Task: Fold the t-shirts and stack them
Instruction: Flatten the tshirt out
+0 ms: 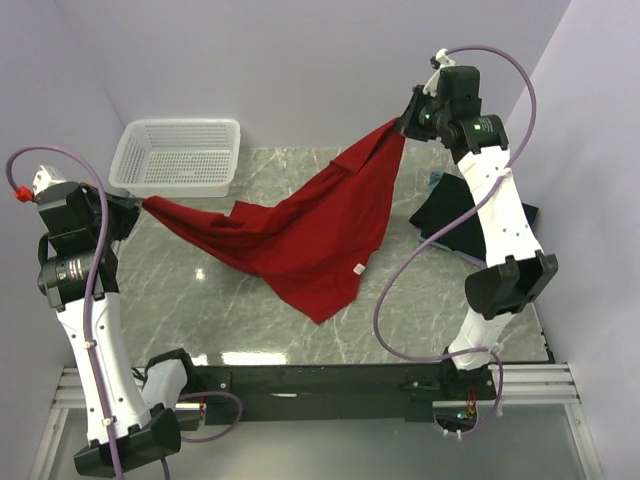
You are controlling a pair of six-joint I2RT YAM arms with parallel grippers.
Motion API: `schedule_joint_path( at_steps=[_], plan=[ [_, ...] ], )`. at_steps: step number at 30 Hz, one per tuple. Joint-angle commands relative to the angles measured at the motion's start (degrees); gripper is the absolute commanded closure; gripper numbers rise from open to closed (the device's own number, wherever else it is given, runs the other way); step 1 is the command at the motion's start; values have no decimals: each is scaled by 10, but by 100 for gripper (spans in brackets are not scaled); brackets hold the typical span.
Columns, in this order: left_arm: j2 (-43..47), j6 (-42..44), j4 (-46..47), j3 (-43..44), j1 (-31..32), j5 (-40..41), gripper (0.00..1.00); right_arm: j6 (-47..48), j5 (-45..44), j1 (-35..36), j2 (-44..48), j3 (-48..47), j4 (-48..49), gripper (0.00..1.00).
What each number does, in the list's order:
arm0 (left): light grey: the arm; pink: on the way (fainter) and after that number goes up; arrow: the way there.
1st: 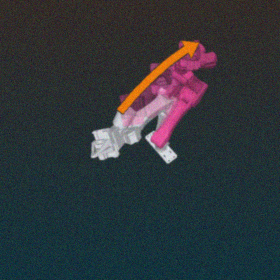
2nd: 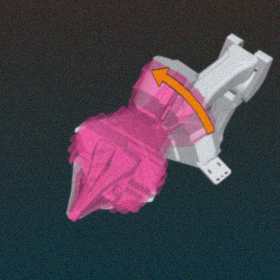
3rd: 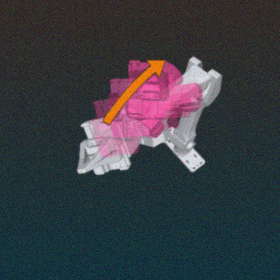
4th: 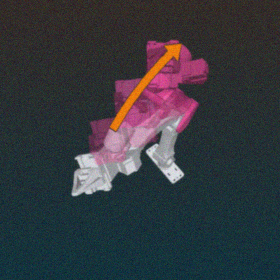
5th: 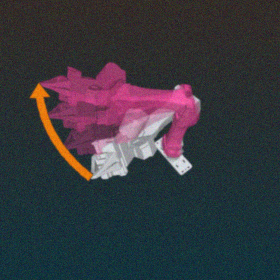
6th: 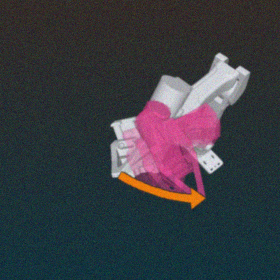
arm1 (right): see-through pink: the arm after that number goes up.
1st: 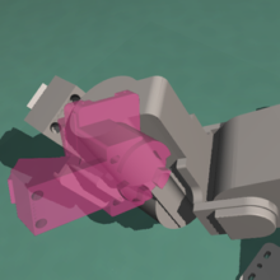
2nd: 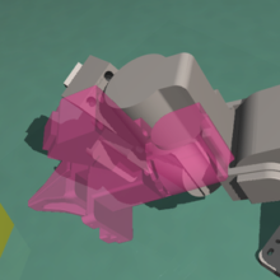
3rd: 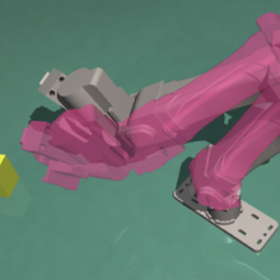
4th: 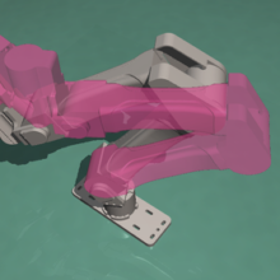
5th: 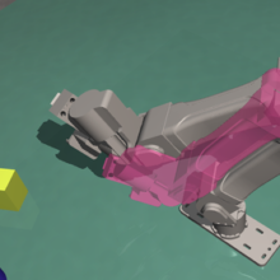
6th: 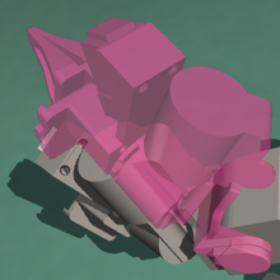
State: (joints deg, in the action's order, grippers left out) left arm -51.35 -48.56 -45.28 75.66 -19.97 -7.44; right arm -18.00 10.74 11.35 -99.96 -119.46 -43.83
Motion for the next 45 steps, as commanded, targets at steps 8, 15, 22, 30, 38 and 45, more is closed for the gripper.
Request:
schedule_joint_path(
  at_steps=[8, 15, 22, 30, 38, 45],
  plan=[
    [56, -1, -30, 79, -3, 128, 100, -49, -53, -41, 121, -46, 59, 100],
    [126, -27, -23, 95, -4, 251, 100, -47, -140, -56, 246, -19, 182, 100],
    [148, -14, -24, 122, -2, 299, 100, -32, -153, -63, 229, -129, 222, 100],
    [151, -28, 2, 9, -3, 238, 99, -66, -70, -76, 96, -153, 283, 100],
    [159, -37, 63, -190, -3, 105, 99, -114, 22, -74, -167, -197, 248, 100],
    [158, 4, 82, -264, -2, 53, 99, -98, 65, -62, -258, -208, 181, 28]
  ],
)
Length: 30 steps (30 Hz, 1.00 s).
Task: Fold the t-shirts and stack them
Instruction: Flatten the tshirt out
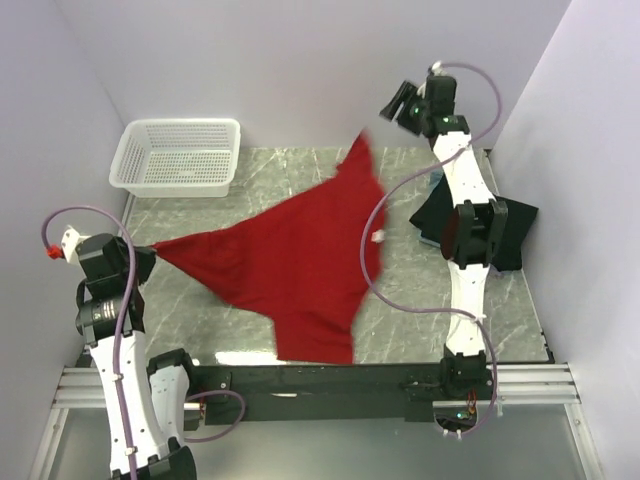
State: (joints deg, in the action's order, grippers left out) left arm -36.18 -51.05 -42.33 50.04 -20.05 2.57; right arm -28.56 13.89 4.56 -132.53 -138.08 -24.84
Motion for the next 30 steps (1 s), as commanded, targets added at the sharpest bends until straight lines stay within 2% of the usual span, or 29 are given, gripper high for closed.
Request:
schedule_joint_path(
  at_steps=[1, 3, 7, 9, 10, 15, 21, 25, 30],
  plan=[
    [3, 31, 54, -16, -2, -62, 99, 26, 35, 8, 75, 15, -26, 23],
    [-3, 37, 51, -37, -2, -92, 99, 45, 39, 19, 131, 82, -26, 23],
    [-4, 43, 67, -71, -2, -123, 99, 81, 59, 52, 282, 324, -15, 23],
    [-10, 42, 82, -87, -2, -130, 99, 110, 64, 93, 328, 437, -24, 25],
    [-13, 41, 86, -90, -2, -134, 99, 121, 63, 112, 364, 472, -28, 26],
    [-19, 40, 82, -85, -2, -126, 99, 137, 74, 246, 436, 667, -49, 35],
    [-32, 47, 66, -81, 10, -105, 99, 111, 33, 398, 492, 817, -15, 40],
    [-38, 52, 59, -82, 18, -97, 99, 82, 1, 492, 510, 867, -7, 42],
    [-34, 77, 37, -74, 40, -61, 99, 40, -11, 572, 521, 896, 20, 42]
  ],
)
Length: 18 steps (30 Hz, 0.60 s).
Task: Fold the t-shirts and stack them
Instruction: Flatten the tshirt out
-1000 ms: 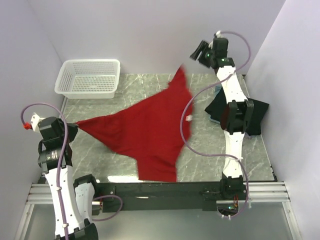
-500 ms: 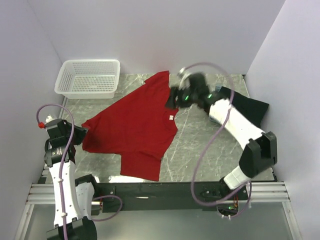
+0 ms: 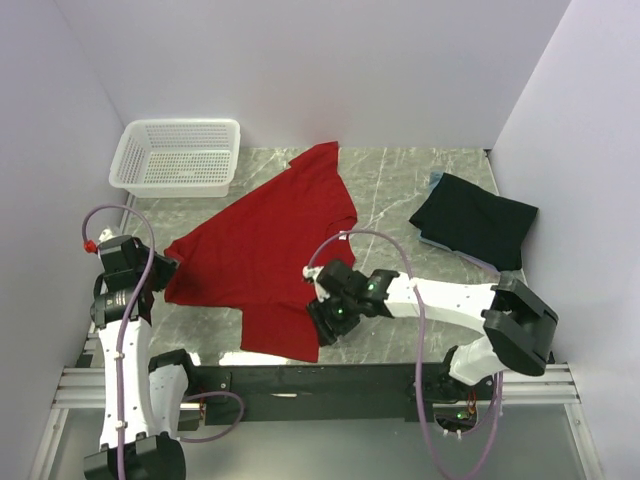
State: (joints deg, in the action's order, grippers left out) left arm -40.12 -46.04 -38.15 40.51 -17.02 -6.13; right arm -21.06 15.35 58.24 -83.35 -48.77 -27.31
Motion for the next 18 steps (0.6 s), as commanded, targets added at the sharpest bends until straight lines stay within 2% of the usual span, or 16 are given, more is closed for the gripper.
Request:
schedule_joint_path(
  at_steps=[1, 9, 18],
  plan=[
    [7, 27, -6, 19, 11, 30, 99, -40, -30, 48, 29, 4, 48, 42],
    [14, 24, -3, 15, 15, 22, 100, -74, -65, 132, -15, -1, 67, 44],
    [29, 26, -17, 19, 15, 27, 99, -96, -125, 152, -81, -24, 48, 45]
  ],
)
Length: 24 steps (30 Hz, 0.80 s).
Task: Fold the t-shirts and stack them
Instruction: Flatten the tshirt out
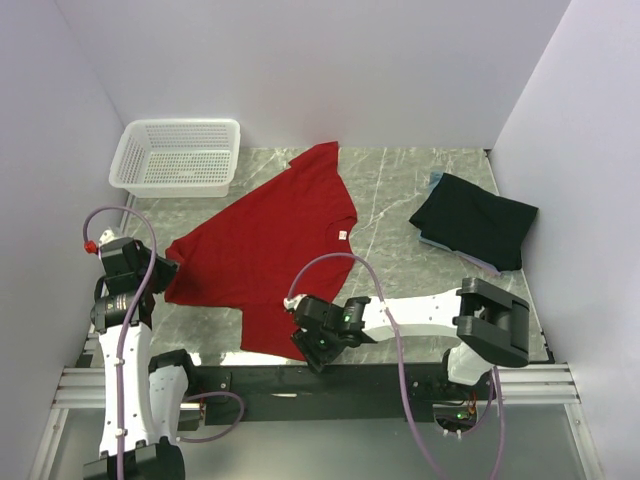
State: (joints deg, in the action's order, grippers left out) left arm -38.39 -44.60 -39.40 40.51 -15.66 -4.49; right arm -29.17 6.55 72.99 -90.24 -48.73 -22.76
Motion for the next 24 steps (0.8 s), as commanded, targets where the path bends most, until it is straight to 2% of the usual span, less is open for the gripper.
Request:
schedule_joint_path(
  at_steps=[1, 10, 14, 19, 20, 24],
  plan=[
    [11, 12, -7, 19, 2, 11, 99, -16, -40, 4, -16, -25, 2, 45],
    [21, 17, -18, 21, 1, 14, 99, -21, -48, 6, -36, -30, 7, 55],
    [23, 20, -21, 22, 2, 19, 99, -26, -52, 6, -50, -37, -2, 65],
    [22, 20, -18, 20, 3, 18, 99, -29, -52, 7, -68, -46, -18, 92],
    [23, 20, -18, 19, 3, 18, 99, -30, -54, 6, -71, -49, -21, 100],
    [22, 22, -18, 21, 4, 20, 99, -30, -58, 1, -64, -50, -30, 100]
  ],
)
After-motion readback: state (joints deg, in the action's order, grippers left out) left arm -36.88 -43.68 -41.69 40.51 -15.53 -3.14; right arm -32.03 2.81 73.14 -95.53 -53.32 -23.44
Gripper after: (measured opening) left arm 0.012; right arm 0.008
